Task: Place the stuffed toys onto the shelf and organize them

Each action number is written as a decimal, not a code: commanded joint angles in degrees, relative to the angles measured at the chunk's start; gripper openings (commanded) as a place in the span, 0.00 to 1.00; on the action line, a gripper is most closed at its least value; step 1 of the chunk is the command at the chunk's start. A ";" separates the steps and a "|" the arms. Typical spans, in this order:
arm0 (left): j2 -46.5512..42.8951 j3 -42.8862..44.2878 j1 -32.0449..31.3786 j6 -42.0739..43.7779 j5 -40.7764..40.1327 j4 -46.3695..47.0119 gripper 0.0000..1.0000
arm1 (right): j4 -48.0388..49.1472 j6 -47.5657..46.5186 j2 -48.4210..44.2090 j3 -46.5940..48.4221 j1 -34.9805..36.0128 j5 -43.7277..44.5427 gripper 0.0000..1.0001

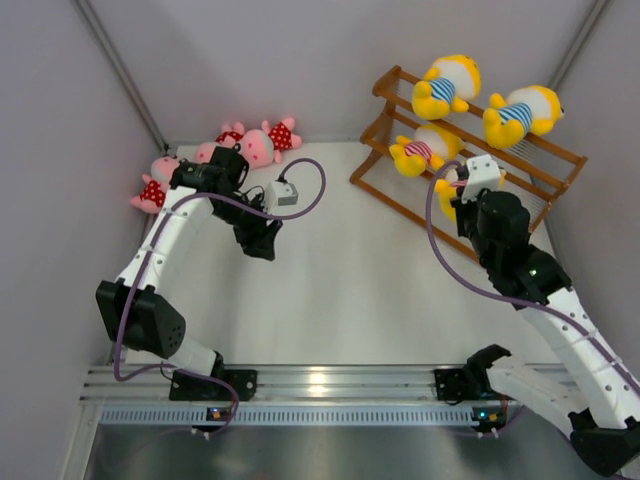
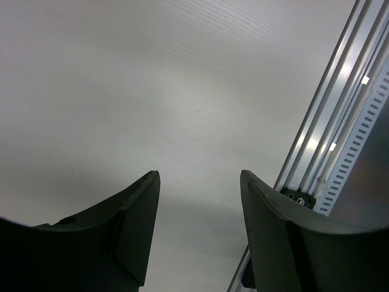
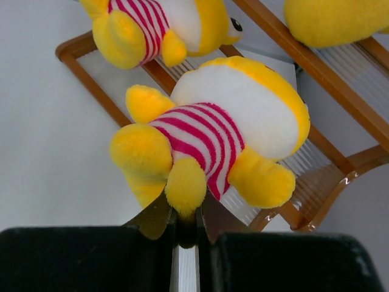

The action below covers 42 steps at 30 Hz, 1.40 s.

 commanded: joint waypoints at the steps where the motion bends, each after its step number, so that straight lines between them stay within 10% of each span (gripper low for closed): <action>1: -0.20 2.33 0.15 -0.51 0.79 -0.42 0.61 | 11.24 -2.18 -2.40 -6.61 -1.29 5.57 0.00; 12: -2.14 0.31 0.15 0.19 -0.35 -0.42 0.61 | 37.70 -0.07 -2.59 -21.22 -11.66 -4.43 0.00; 28: -2.40 -0.31 0.15 0.72 -0.97 -0.33 0.62 | 40.89 1.60 3.22 -23.33 -25.73 -17.55 0.02; 42: 0.93 -0.31 0.15 -7.78 -10.86 6.25 0.61 | 24.03 8.98 -3.90 -17.80 -25.91 -17.55 0.68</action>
